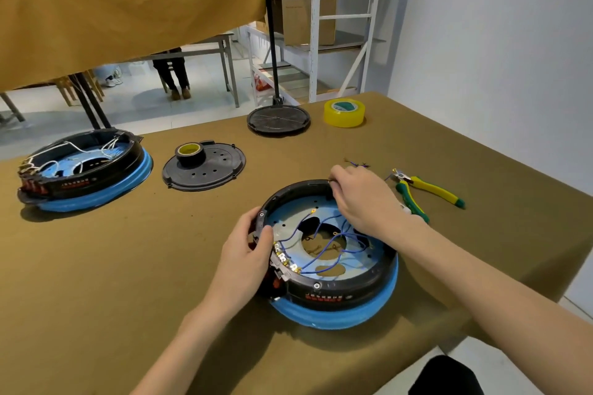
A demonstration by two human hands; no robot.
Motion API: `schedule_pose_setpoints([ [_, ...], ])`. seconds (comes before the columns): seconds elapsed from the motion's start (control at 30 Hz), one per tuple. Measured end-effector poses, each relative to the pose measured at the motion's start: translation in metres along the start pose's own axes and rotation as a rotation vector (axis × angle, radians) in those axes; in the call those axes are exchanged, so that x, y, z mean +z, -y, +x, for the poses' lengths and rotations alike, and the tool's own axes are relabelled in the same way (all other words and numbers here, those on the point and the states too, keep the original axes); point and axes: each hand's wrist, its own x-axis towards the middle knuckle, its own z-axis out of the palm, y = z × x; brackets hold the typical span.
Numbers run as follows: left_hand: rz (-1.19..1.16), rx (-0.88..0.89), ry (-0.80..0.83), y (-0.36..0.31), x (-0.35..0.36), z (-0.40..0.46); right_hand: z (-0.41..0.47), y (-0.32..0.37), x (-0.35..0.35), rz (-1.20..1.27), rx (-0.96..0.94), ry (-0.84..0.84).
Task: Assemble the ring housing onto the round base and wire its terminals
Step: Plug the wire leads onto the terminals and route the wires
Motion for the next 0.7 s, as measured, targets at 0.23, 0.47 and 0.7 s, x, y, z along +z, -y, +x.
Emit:
schedule_pose_setpoints([
  [0.23, -0.243, -0.167, 0.217, 0.002, -0.018, 0.057, -0.026, -0.007, -0.020, -0.005, 0.079, -0.174],
  [0.47, -0.422, -0.288, 0.322, 0.004, -0.008, 0.089, -0.001, 0.024, -0.017, 0.553, 0.098, 0.052],
  [0.7, -0.505, -0.266, 0.338, 0.016, -0.002, 0.095, 0.016, 0.042, 0.006, 0.958, 0.321, 0.280],
])
